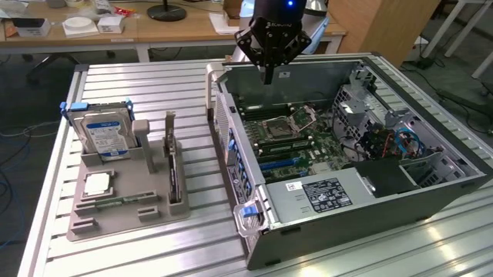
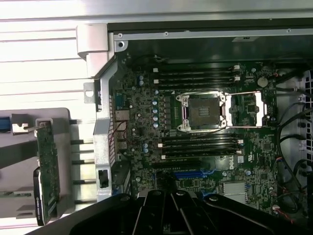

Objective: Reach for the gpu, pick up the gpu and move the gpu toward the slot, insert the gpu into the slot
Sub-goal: 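Reach for the gpu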

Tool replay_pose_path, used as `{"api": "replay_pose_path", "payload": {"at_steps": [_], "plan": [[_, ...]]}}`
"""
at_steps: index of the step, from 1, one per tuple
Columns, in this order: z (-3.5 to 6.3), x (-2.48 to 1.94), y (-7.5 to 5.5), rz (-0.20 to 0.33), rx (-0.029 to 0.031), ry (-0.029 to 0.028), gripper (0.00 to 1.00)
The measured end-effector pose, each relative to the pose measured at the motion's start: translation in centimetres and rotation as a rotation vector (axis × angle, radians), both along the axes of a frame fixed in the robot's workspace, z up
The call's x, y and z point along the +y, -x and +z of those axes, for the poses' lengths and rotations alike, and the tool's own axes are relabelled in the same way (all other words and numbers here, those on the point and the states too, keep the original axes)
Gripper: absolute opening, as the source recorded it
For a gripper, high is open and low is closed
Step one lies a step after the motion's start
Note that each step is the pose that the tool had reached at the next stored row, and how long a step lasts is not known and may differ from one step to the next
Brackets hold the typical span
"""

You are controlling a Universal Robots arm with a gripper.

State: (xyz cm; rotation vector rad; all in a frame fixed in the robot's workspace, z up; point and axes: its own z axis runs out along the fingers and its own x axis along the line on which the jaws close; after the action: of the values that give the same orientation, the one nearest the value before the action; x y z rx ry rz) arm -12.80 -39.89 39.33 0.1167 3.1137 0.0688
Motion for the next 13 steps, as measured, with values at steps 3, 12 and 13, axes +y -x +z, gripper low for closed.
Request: {"api": "replay_pose_path", "payload": {"at_steps": [3,12,13], "plan": [[0.0,-0.01,0.3,0.0,0.0,0.0,0.1],[0.0,-0.04,1.2,0.0,-0.0001,0.0,0.1],[0.0,-0.05,1.3,0.0,-0.0001,-0.0001,0.1]]}}
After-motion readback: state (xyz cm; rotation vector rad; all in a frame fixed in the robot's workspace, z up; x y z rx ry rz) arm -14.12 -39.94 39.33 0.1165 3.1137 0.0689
